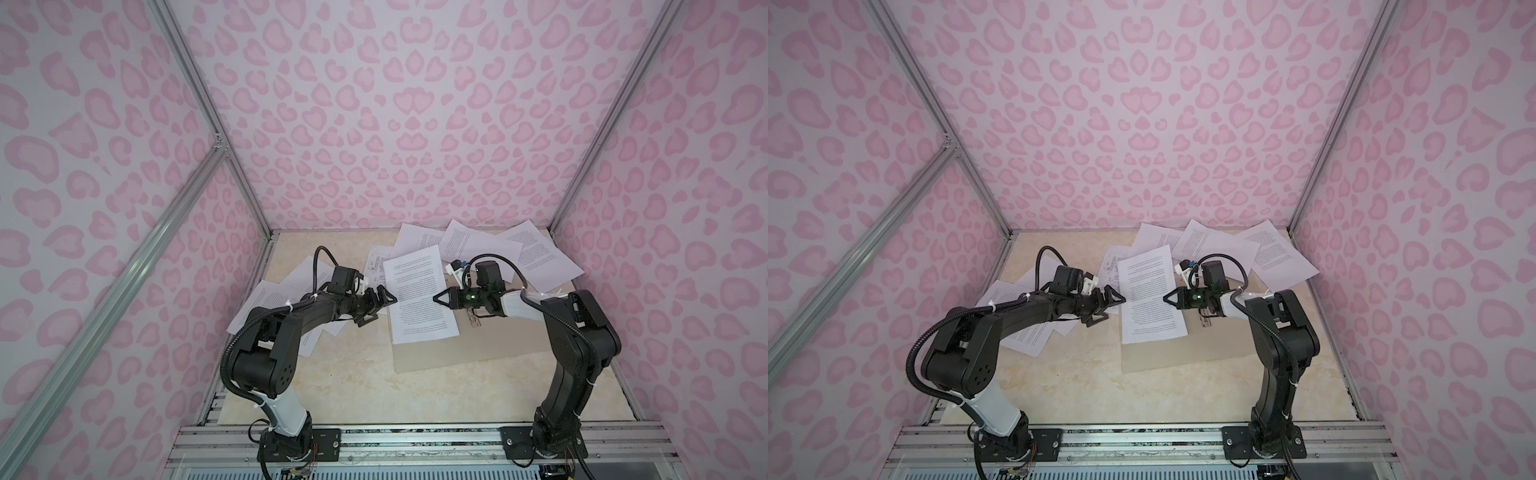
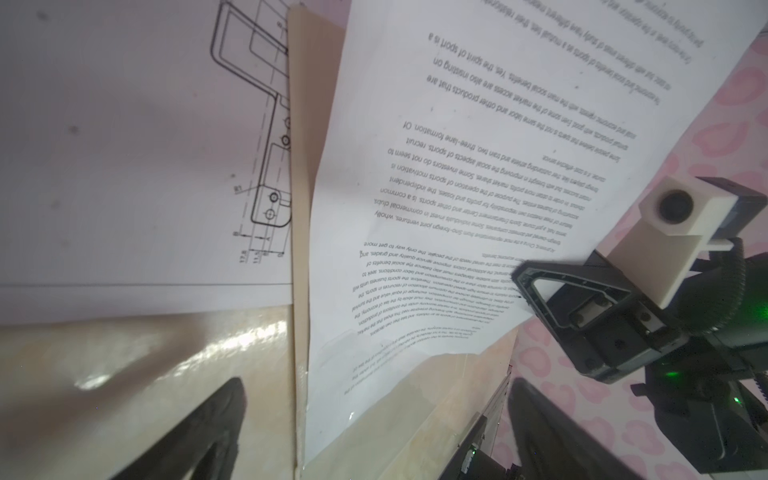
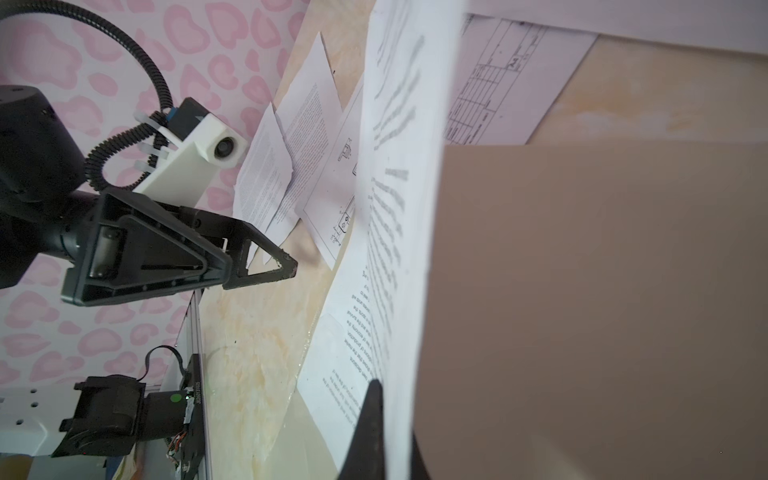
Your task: Put the files into the folder
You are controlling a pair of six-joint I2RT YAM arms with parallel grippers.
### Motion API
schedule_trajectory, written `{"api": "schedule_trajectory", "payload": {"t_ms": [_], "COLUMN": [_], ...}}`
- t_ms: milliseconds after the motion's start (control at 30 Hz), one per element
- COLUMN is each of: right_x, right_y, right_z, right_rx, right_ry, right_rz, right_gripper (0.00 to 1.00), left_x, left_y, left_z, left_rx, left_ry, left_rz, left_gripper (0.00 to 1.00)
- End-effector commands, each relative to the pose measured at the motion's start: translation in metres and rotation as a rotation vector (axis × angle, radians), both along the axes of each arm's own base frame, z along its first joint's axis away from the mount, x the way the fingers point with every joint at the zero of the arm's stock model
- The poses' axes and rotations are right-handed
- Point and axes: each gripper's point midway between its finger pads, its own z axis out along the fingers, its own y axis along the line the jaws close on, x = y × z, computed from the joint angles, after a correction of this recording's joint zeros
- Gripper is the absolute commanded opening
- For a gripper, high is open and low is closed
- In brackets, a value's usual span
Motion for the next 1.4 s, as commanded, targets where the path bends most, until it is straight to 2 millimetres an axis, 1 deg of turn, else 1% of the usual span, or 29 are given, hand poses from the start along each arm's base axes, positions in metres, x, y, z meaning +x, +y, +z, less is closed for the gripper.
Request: {"api": "schedule_trajectory", "payload": {"t_ms": [0, 167, 333, 433, 633, 833, 1000, 1167, 1267, 1367], "right_x": [-0.002, -0.009, -0.008, -0.011, -0.011, -0.01, -0.006, -0.009, -0.007, 0.001], "right_y": [-0.006, -0.005, -0.011, -0.011, -0.008, -0.004, 0.001, 0.004, 0.007, 0.012], "right_z": [-0.01, -0.013, -0.017, -0.015, -0.016, -0.02, -0.016, -0.018, -0.02, -0.016], "right_rx": [-0.089, -0.109, -0.153, -0.153, -0.128, -0.103, -0.063, -0.024, -0.011, 0.029], "right_ry": [0.015, 0.021, 0.02, 0.018, 0.024, 0.043, 0.057, 0.094, 0.093, 0.086], "right_rz": [0.004, 0.042, 0.022, 0.026, 0.041, 0.054, 0.053, 0.062, 0.061, 0.052], "right_gripper": [0.0, 0.0, 0.0, 0.0, 0.0, 0.0, 0.0, 0.0, 0.0, 0.0], "left_x": [0.005, 0.013, 0.027, 0.034, 0.048, 0.062, 0.068, 0.068, 0.065, 0.063], "left_y": [-0.006, -0.012, -0.02, -0.023, -0.032, -0.032, -0.03, -0.028, -0.025, -0.022], "left_z": [0.005, 0.008, 0.015, 0.014, 0.006, -0.008, -0.022, -0.037, -0.041, -0.041], "left_rx": [-0.005, -0.008, -0.017, -0.012, -0.003, 0.03, 0.059, 0.074, 0.082, 0.089], "left_ry": [-0.015, -0.018, -0.035, -0.031, -0.018, -0.003, 0.011, 0.039, 0.044, 0.044], "left_rz": [-0.02, -0.022, -0.021, -0.018, -0.013, 0.012, 0.028, 0.032, 0.038, 0.043], "left_gripper": [0.99, 0.99, 0.99, 0.99, 0.98, 0.97, 0.97, 0.96, 0.96, 0.96]}}
